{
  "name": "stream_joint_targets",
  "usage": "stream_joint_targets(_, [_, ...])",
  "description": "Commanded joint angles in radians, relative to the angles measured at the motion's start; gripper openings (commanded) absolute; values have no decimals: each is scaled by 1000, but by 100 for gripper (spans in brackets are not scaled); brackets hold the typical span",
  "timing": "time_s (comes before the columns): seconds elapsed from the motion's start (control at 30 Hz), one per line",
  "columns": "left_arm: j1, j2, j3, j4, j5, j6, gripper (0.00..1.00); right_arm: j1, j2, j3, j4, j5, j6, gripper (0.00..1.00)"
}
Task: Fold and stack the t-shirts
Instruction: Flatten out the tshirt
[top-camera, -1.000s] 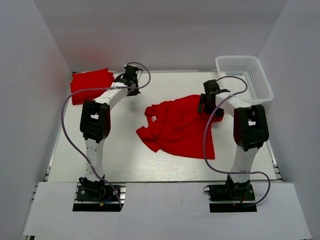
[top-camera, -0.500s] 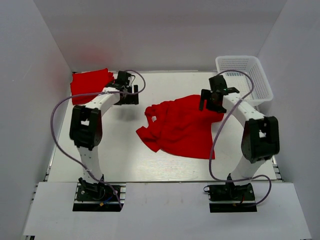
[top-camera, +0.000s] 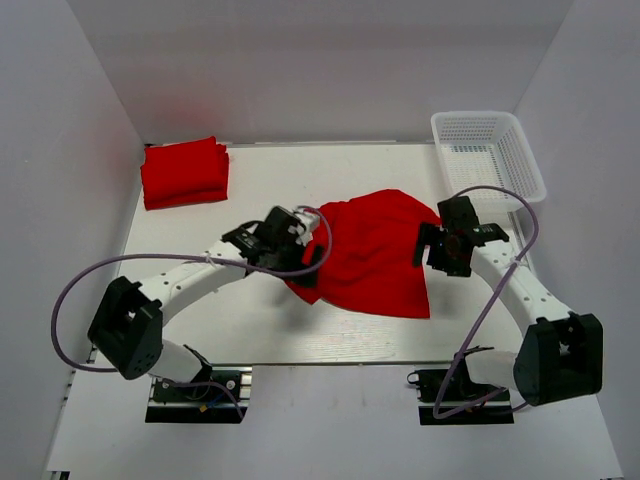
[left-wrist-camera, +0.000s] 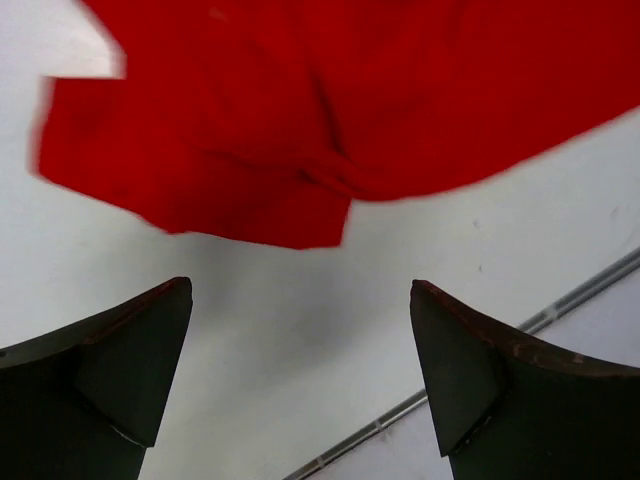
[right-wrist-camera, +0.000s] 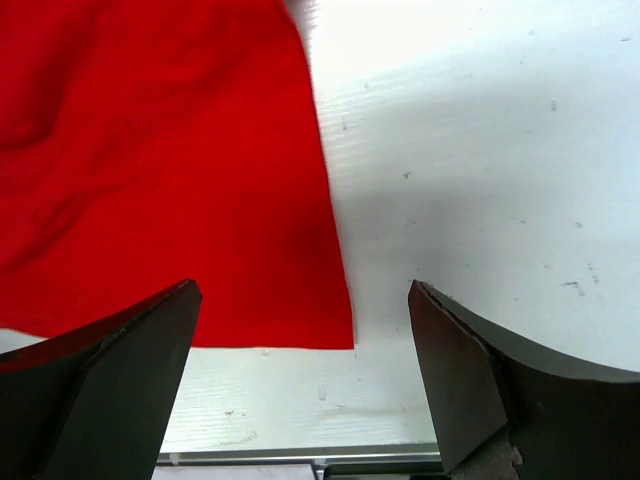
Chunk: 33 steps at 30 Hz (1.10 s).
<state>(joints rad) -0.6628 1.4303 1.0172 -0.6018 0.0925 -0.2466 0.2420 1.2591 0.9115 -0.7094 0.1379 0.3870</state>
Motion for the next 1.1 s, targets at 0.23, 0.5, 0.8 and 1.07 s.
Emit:
stream_joint_targets(0.23, [-213,88,-45,108,-80,63,96,-7,-110,-72,-21,-43,38,90])
stream_joint_targets(0.5, [-222,180,-55,129,-141,79,80,-7,-119,-75,-35,-20,55,90])
stream_joint_targets(0.8, [-222,228,-109,207,-177,67,61,-10,-133,-99,-55,-37,70,90])
stream_joint_targets(1.07, [-222,228,-158,295,-168,58,31,-10,-139,-131,-71,-63,92,90])
